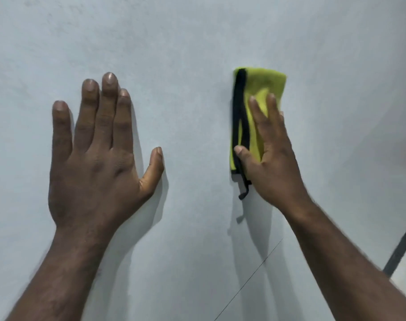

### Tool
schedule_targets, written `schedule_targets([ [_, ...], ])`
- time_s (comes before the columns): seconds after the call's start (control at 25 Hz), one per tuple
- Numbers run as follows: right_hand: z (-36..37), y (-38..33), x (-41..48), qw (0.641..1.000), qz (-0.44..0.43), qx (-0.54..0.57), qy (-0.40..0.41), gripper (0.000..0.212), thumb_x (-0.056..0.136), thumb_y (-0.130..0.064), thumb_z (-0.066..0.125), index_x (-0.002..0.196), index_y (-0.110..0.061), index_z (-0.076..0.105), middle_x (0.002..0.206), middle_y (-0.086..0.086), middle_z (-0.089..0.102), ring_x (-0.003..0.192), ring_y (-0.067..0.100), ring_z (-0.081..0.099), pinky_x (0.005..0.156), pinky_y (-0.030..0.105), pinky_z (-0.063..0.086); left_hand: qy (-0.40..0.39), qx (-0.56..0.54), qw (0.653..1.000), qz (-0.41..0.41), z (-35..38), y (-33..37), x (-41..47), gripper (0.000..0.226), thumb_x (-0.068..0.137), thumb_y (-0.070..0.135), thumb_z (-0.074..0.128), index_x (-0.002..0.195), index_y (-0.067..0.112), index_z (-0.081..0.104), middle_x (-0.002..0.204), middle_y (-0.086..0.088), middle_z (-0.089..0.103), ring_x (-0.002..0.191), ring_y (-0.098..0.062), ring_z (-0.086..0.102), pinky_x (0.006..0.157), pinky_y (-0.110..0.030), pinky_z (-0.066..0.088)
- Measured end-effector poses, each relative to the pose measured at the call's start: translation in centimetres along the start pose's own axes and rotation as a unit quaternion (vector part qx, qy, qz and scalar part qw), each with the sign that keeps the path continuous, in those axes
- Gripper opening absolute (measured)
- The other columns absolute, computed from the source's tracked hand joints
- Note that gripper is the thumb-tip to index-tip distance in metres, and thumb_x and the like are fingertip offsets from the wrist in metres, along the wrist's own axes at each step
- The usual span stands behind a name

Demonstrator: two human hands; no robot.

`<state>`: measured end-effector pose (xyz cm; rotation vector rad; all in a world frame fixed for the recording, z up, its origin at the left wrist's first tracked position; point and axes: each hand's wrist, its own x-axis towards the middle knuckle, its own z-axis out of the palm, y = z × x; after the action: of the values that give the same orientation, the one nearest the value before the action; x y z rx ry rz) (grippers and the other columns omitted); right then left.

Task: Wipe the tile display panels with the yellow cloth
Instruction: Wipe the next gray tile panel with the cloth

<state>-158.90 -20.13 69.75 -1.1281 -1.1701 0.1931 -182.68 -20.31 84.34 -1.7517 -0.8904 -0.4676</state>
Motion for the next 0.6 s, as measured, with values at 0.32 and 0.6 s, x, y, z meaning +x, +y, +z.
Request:
schedule_targets([
  [0.32,0.6,-0.2,-1.3,1.000,-0.020,0.020,-0.006,0.086,0.101,-0.021,0.071,0.165,-0.050,0.022,0.173,-0.030,-0.006,0.162,0.003,-0.005,0.111,0.007,0.013,0.010,0.017,1.000,-0.002,-0.1,0.3,0.0,0.085,0.111,0.055,0.039,0.173,0.005,0.008,0.182,-0.014,0.004,0.169,-0.031,0.002,0.135,-0.061,0.004],
  [0.6,2.0,-0.3,-3.8,0.994,-0.089,-0.017,-0.059,0.085,0.100,-0.017,0.071,0.166,-0.045,0.025,0.175,-0.025,-0.005,0.163,0.007,-0.008,0.123,0.014,0.006,0.033,0.022,0.999,-0.001,0.0,0.5,-0.1,0.084,0.111,0.054,0.041,0.173,0.004,0.014,0.181,-0.016,0.010,0.168,-0.032,0.007,0.135,-0.060,0.005],
])
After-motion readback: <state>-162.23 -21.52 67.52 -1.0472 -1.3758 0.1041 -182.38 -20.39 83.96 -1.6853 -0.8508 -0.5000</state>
